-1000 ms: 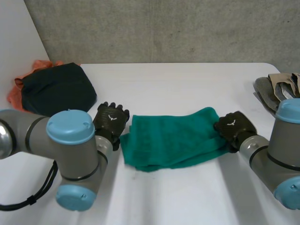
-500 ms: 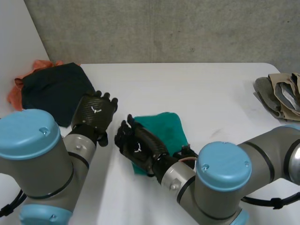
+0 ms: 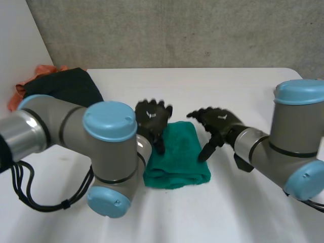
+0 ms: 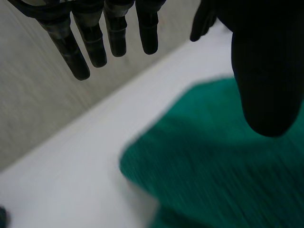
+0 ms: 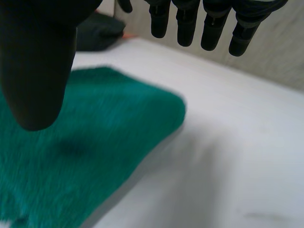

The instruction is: Fold the laundry.

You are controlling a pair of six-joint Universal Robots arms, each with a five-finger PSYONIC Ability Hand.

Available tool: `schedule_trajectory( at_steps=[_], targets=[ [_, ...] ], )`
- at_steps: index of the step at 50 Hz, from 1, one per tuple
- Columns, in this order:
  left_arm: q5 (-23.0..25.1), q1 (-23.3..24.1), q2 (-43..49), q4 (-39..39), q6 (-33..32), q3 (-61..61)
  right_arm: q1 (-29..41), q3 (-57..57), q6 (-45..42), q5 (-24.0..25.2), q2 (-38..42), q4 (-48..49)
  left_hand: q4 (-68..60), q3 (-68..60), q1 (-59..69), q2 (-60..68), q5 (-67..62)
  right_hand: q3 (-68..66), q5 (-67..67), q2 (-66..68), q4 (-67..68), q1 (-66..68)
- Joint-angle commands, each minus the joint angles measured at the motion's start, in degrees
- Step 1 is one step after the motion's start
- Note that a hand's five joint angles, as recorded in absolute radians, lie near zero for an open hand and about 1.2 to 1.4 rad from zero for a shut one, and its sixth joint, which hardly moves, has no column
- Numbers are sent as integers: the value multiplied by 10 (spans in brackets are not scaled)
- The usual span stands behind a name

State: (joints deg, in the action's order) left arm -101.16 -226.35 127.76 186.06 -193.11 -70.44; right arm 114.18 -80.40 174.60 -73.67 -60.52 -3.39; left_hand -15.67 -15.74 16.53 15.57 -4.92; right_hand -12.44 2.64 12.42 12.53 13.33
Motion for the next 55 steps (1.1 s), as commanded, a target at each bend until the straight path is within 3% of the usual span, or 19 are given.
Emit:
schedule_trajectory(
  at_steps=[1, 7, 12, 15, 20, 27, 34, 39, 55],
  targets=[
    [-35, -1, 34, -69, -10, -5, 7, 53, -35, 19, 92, -33, -4, -4, -4, 5, -12, -12, 10, 12, 11, 3],
    [-60, -1, 38, -97, -42, -16, 10, 64, -126, -3, 110, -35, -4, -4, -4, 5, -12, -165, 163, 165, 164, 156],
    [-55, 1, 27, -100, -55, -15, 9, 60, -175, -40, 78, -34, -4, -4, -4, 5, -12, -160, 158, 160, 159, 151],
    [-55, 1, -11, -94, -54, -10, 10, 39, -181, -60, 25, -17, 11, 11, -19, -10, 3, -91, 89, 91, 90, 82],
    [-38, -4, -85, -70, -53, -15, 20, -55, -186, -61, -45, 88, 13, 13, -21, -12, 5, 5, -7, -5, -6, -14],
    [24, -9, -151, -40, -53, -55, 63, -211, -206, -48, -121, 223, 13, 13, -21, -12, 5, 19, -21, -18, -19, -27],
    [96, -19, -170, -40, -47, -89, 93, -295, -211, -23, -111, 283, 9, 10, -18, -8, 2, 12, -14, -12, -13, -21],
    [97, -20, -168, -38, -46, -95, 99, -286, -214, -15, -44, 311, 9, 10, -18, -8, 2, -2, 0, 2, 1, -7],
    [97, -22, -161, -33, -39, -96, 95, -198, -235, -19, 36, 352, 9, 10, -18, -8, 2, -123, 121, 123, 122, 114]
  ],
)
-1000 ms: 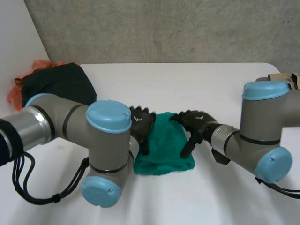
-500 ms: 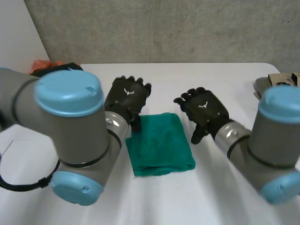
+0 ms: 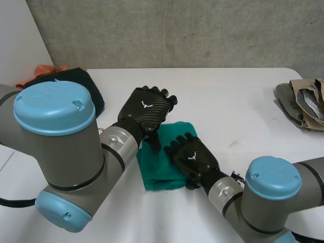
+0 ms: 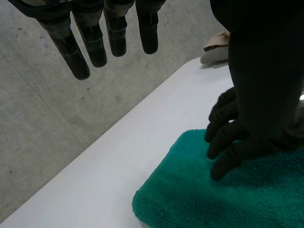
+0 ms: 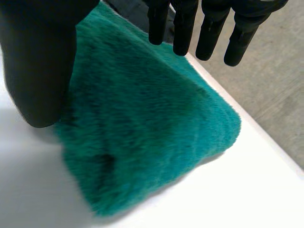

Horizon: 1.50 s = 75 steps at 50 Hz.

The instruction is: Fold the laundry.

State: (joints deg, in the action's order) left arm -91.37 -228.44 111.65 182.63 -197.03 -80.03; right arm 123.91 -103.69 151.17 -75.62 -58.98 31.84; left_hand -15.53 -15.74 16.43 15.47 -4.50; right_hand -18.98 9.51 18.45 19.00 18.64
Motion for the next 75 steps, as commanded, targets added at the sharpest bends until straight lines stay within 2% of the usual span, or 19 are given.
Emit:
schedule_trajectory(
  at_steps=[1, 10, 21, 27, 41, 53, 61, 65, 66, 72, 75],
  targets=[
    [-1, -1, 0, 1, 1, 0, -2, 39, 0, 0, 25, 0, 8, 10, -17, -7, -3, -62, 57, 68, 62, 66],
    [0, -4, -4, 1, 21, -7, -3, 76, 1, -1, 52, -7, 8, 10, -17, -7, -3, -81, 76, 86, 81, 84],
    [0, -9, -6, 1, 22, -11, -2, 42, 7, 6, 8, -67, 8, 10, -17, -7, -3, 47, -52, -42, -47, -43],
    [1, -8, -6, 1, 23, -12, -4, 41, 7, 8, 4, -66, 8, 10, -17, -7, -3, 47, -52, -42, -47, -43],
    [2, -10, -6, 2, 23, -13, -3, 106, -1, 2, 71, -59, 6, 8, -15, -5, -4, -29, 23, 34, 28, 32],
    [2, -11, -6, 2, 23, -15, 1, 152, 1, 5, 90, -61, 6, 8, -15, -5, -4, -57, 52, 63, 57, 61],
    [3, -11, -8, 2, 23, -21, 2, 190, 4, 6, 111, -61, 6, 8, -15, -5, -4, -251, 245, 256, 250, 254],
    [4, -10, -10, 2, 23, -20, 2, 203, 6, 7, 112, -61, 6, 8, -15, -5, -4, -504, 499, 510, 504, 508],
    [4, -10, -10, 2, 22, -19, 1, 208, 6, 8, 112, -60, 6, 8, -15, -5, -4, -609, 604, 614, 609, 613],
    [4, -10, -21, 3, 22, -14, -9, 231, 10, 3, 92, -58, 6, 8, -15, -5, -4, -610, 605, 616, 610, 614],
    [5, -10, -33, 10, 21, -13, -40, 243, 11, 5, 65, -58, 8, 10, -17, -7, -3, -610, 605, 616, 610, 614]
  ],
)
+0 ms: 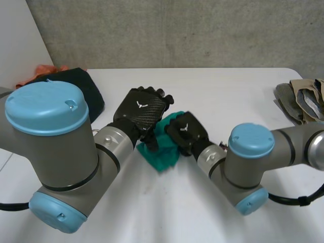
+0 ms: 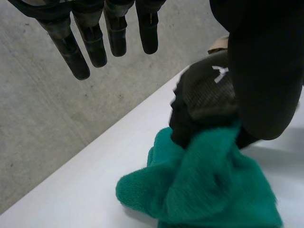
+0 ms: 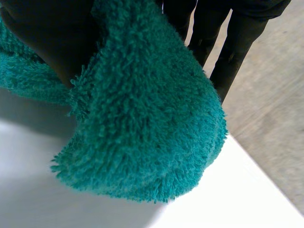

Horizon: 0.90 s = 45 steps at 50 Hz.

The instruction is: Fold the laundry.

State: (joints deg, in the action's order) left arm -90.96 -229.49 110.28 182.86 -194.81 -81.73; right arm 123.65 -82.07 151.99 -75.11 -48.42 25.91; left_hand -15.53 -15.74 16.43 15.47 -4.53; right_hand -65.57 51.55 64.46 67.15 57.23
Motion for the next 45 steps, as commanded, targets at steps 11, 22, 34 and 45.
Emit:
schedule_trajectory(
  at_steps=[11, 22, 34, 45],
  targets=[
    [12, 7, -40, 36, -2, 22, -196, 124, 79, 37, -105, 41, 6, 8, -15, -5, -4, -144, 185, 155, 129, 228],
    [55, 17, -37, 36, 1, 33, -401, 235, 301, 55, -75, 135, 6, 8, -15, -5, -4, -144, 185, 155, 129, 228],
    [56, 16, -18, 36, 1, 26, -532, 260, 345, 212, 98, 216, 6, 8, -15, -5, -4, -144, 185, 155, 129, 228],
    [55, 14, -16, 36, 2, 21, -599, 258, 344, 318, 201, 291, 6, 8, -15, -5, -4, -144, 185, 155, 129, 228]
  ],
)
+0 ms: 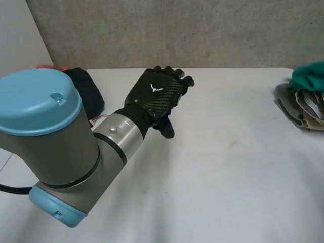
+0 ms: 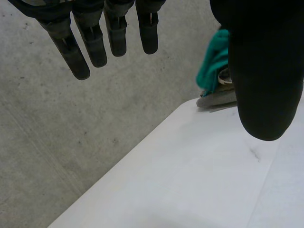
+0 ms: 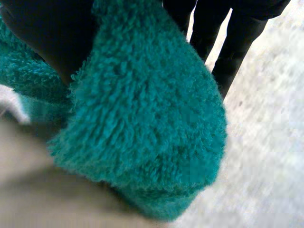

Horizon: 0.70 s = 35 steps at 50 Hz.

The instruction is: Fold the laundry.

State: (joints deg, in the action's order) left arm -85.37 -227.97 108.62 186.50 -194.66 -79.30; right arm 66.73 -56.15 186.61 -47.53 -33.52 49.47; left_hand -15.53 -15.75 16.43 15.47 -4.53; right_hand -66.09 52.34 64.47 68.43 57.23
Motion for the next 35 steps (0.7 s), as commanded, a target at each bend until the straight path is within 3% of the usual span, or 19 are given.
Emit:
schedule_trajectory(
  at_steps=[1, 10, 21, 24, 29, 35],
  targets=[
    [-1, -1, 0, 0, 1, -4, -32, 0, -2, 43, 58, 65, 6, 8, -15, -5, -4, -139, 177, 155, 116, 228],
    [-1, -2, 5, 0, 1, -10, -32, 23, -4, 44, 94, 89, 6, 8, -15, -5, -4, -139, 177, 155, 116, 228],
    [-1, -3, 11, 0, 1, -11, 5, 68, -19, 33, 114, 24, 6, 8, -15, -5, -4, -139, 177, 155, 116, 228],
    [-1, -4, 11, 0, 1, -12, 11, 56, -38, 12, 99, 11, 6, 8, -15, -5, -4, 561, -523, -545, -584, -472],
    [-1, -4, 10, 0, 1, -11, 9, 5, -73, -71, 12, -72, 6, 8, -15, -5, -4, 561, -523, -545, -584, -472],
    [-1, -4, 6, 0, 0, -12, 2, -52, -140, -96, -66, -147, 6, 8, -15, -5, -4, 561, -523, -545, -584, -472]
  ],
)
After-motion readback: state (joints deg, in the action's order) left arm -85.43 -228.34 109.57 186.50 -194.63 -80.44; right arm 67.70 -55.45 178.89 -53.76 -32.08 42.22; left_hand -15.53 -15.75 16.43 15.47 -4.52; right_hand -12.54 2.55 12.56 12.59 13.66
